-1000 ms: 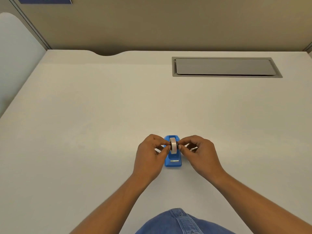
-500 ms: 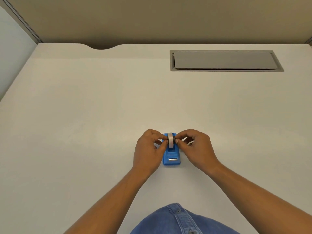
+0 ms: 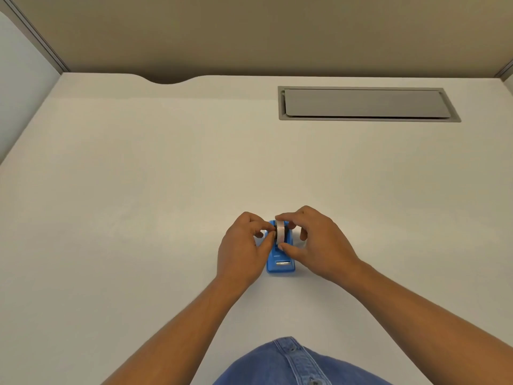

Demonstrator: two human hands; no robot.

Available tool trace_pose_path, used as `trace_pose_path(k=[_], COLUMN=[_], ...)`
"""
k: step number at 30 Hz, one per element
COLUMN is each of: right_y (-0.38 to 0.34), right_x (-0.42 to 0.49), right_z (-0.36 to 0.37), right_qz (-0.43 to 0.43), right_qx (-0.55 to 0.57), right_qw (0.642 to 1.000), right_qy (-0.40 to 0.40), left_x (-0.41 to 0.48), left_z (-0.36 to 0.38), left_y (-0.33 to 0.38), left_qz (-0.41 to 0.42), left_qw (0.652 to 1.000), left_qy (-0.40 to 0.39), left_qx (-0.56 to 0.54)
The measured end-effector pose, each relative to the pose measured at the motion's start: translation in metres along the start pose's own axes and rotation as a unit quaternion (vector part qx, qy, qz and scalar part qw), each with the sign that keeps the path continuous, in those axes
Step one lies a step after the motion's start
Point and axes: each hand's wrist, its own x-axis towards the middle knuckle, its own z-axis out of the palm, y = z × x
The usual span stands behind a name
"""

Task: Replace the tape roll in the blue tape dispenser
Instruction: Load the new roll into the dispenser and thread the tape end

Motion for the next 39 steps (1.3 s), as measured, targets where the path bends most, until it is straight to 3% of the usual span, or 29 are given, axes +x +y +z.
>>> trace_pose_path(k=[7, 13, 19, 26, 39], right_y=[-0.003, -0.002, -0.001, 0.001, -0.004], right_x=[0.003, 0.004, 0.005, 0.004, -0.004], right_z=[-0.001, 0.001, 0.004, 0.005, 0.008], right_qz=[-0.002, 0.003, 0.015, 0.024, 0.041], right_qx=[-0.044, -0.069, -0.065, -0.041, -0.019], right_qw=[0.999, 0.998, 0.998, 0.999, 0.999], right_qy=[-0.001, -0.007, -0.012, -0.014, -0.003], left_x=[-0.006, -0.023, -0.022, -0.02, -0.023], left_z=[-0.005, -0.008, 0.001, 0.002, 0.0], left_y=[-0.008, -0.024, -0.029, -0.03, -0.023], left_qz=[-0.004, 0.022, 0.036, 0.019, 0.017], left_qw=[0.999, 0.983, 0.989, 0.985, 0.99], left_qy=[0.015, -0.163, -0.13, -0.118, -0.123], left_qx=[-0.049, -0.08, -0.063, -0.122, -0.073])
